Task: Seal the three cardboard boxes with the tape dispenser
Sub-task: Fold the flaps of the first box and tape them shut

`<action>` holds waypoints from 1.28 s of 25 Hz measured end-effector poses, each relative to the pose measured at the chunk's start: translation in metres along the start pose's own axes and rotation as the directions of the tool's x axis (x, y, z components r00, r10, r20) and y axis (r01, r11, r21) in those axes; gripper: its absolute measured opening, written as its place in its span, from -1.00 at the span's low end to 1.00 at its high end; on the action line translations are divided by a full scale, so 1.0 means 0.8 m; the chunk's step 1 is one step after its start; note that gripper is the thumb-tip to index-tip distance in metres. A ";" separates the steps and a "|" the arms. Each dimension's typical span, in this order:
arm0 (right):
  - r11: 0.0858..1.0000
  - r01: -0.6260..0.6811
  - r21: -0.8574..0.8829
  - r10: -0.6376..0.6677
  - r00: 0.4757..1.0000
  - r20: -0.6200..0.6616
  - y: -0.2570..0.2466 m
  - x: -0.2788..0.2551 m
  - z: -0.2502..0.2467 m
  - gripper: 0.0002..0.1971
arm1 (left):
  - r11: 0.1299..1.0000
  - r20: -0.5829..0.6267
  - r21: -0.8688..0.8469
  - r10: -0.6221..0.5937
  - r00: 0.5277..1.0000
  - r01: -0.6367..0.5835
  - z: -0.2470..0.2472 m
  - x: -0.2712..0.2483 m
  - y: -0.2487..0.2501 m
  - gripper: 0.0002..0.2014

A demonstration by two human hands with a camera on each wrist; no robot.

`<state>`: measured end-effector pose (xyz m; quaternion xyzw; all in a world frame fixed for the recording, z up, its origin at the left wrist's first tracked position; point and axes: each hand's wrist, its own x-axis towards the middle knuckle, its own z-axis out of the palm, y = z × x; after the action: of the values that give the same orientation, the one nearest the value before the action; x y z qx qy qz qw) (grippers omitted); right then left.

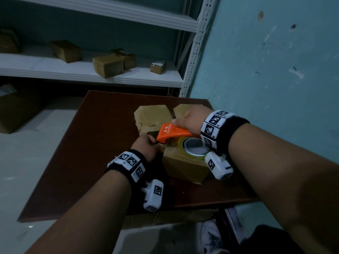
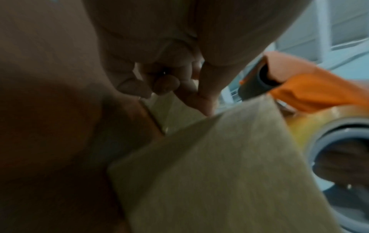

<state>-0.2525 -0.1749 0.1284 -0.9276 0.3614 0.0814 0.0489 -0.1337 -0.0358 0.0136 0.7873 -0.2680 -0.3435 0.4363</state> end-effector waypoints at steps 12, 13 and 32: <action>0.998 -0.003 0.063 0.003 1.000 -0.004 -0.002 -0.002 0.000 -0.42 | 0.994 0.086 0.066 -0.087 0.992 0.082 0.004 0.000 -0.010 -0.70; 0.998 0.003 0.057 -0.003 1.000 0.000 -0.002 -0.002 -0.001 -0.42 | 0.992 0.087 0.095 -0.093 0.992 0.084 0.006 -0.001 -0.012 -0.73; 0.998 -0.023 0.055 0.022 1.000 0.014 0.002 0.009 0.004 -0.43 | 0.947 0.022 -0.312 -0.072 0.997 0.076 0.058 0.016 -0.009 -0.70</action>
<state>-0.2486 -0.1806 0.1236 -0.9212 0.3736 0.0783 0.0757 -0.1611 -0.0650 -0.0143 0.7158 -0.1827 -0.4019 0.5410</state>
